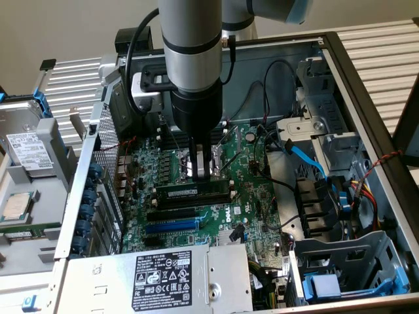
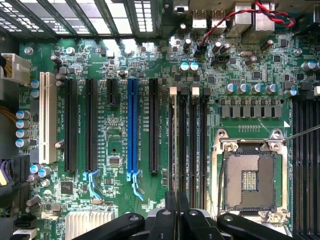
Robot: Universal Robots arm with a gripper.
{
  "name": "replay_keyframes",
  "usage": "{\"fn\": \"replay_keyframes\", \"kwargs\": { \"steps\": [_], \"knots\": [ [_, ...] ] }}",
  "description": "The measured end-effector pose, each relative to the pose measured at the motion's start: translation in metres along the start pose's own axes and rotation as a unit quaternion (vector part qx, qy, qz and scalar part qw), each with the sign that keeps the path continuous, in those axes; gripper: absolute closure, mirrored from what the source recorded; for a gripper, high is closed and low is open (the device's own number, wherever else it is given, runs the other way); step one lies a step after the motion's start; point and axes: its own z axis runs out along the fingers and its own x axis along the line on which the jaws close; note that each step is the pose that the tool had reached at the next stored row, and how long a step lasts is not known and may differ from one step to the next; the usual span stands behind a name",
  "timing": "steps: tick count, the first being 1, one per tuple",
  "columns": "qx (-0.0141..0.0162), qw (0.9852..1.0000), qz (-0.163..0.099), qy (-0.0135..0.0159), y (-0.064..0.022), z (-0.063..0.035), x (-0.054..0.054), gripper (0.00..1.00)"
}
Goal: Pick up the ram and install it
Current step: 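Pick up the ram and move it above insertion slot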
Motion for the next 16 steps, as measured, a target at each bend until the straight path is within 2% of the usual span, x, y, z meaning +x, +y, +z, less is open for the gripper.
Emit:
{"fn": "replay_keyframes", "kwargs": {
  "steps": [7,16],
  "knots": [
    [0.0003,1.0,0.0,0.0,0.0,0.0012,0.0,0.88],
    [0.0036,1.0,0.0,-0.0003,0.0015,0.0018,0.0001,0.88]
  ]
}}
